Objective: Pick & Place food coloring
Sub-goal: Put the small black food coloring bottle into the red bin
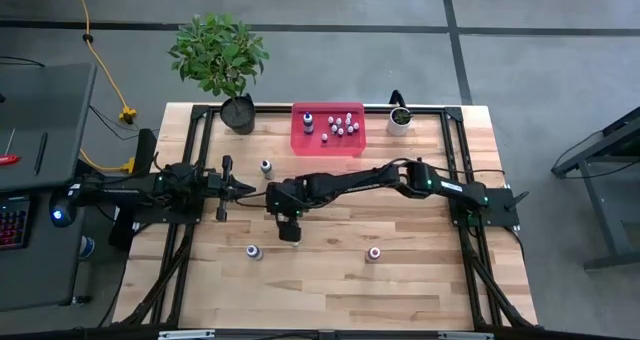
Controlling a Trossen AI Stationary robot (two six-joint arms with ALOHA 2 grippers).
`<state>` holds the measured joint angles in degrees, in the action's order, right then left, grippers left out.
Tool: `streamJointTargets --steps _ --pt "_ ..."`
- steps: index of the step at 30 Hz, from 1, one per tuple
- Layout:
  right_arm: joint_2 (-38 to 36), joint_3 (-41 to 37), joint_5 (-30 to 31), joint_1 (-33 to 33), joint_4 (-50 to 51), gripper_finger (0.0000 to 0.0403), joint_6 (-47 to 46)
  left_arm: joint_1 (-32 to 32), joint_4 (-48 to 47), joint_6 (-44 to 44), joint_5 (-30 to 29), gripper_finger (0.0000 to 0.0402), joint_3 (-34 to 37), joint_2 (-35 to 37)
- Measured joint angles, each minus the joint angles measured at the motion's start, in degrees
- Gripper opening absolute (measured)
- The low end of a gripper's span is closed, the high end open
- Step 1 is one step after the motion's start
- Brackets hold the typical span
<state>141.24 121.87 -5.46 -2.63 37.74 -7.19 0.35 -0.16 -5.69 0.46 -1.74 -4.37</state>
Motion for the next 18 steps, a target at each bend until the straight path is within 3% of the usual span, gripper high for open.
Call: streamJointTargets --steps 18 --pt "-0.1 0.1 -0.5 -0.1 0.2 0.0269 -0.4 0.0 0.0 0.0 0.0 0.0000 0.0 0.0"
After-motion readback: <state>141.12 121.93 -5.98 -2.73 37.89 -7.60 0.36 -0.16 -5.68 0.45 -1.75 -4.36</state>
